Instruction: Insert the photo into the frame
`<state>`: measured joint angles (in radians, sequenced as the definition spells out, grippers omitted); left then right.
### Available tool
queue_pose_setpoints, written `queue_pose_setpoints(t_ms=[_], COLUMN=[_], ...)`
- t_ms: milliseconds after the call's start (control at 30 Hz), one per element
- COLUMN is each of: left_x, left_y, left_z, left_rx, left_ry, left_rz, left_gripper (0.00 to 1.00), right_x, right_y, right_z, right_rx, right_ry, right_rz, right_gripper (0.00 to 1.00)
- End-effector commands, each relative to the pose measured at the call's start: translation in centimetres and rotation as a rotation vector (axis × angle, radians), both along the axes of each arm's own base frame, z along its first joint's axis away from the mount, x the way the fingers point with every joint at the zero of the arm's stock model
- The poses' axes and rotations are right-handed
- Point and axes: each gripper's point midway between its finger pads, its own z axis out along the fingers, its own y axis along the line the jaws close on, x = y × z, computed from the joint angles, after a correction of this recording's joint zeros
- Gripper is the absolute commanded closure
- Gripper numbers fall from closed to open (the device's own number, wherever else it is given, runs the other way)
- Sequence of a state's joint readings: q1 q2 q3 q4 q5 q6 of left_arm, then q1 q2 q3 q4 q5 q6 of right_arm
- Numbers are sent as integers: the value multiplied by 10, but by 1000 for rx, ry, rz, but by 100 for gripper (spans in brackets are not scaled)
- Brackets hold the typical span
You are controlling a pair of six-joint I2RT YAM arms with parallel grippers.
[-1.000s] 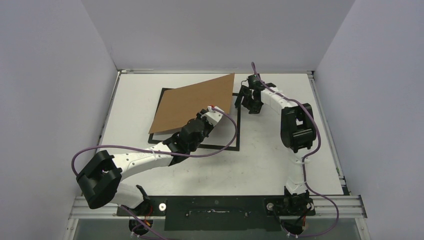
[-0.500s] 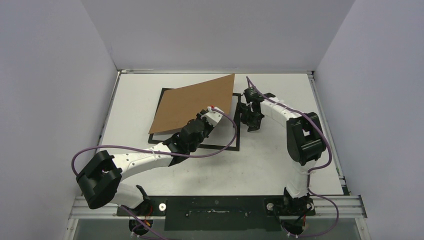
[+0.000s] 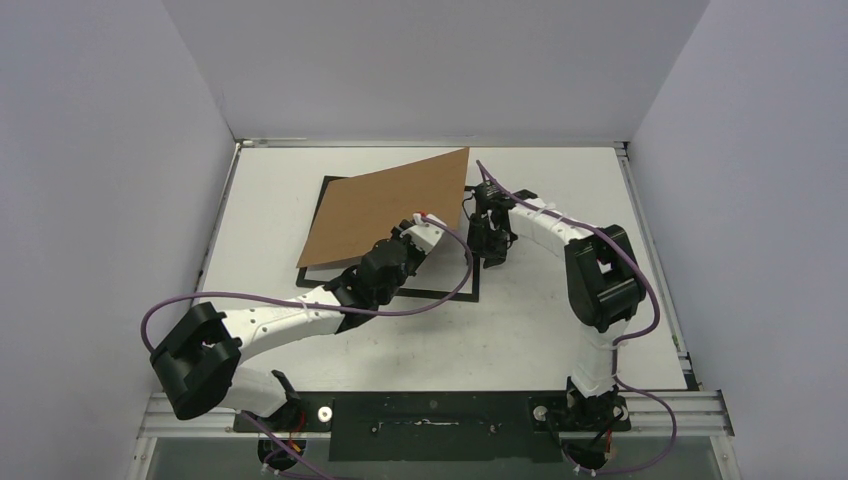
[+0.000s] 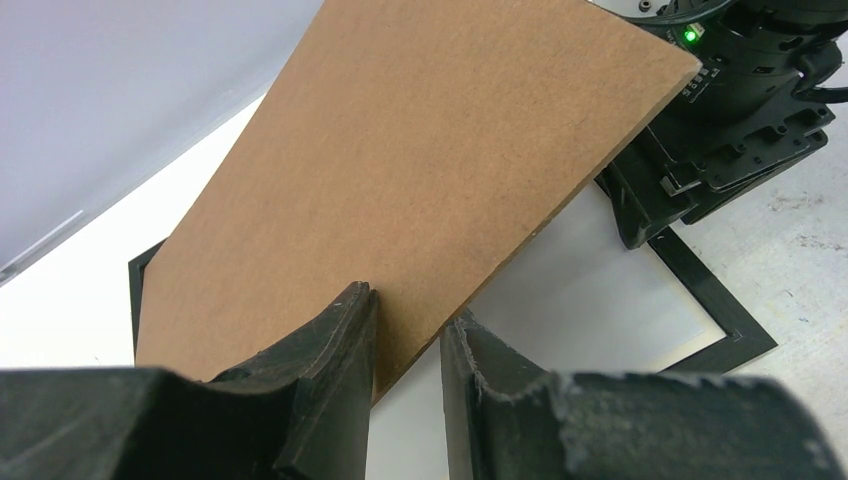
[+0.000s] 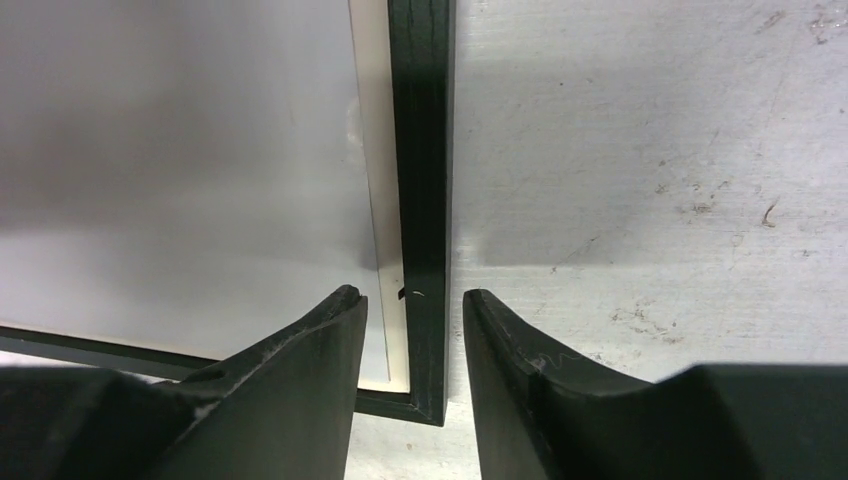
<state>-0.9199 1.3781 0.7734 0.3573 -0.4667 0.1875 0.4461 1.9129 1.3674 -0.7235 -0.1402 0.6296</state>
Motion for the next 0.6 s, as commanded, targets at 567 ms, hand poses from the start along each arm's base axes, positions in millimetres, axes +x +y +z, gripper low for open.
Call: queue_pose_setpoints(t_ms=[567], left_x=[-4], left_y=[6], left_z=[-1], left_rx=[-94], left_ry=[46], left_rz=[32], left_gripper=[84], right_x=[-7], right_y=[-7], right_z=[-19], right_rx=[-67], right_ry=[47], right_rz=[-8], right_gripper=[85])
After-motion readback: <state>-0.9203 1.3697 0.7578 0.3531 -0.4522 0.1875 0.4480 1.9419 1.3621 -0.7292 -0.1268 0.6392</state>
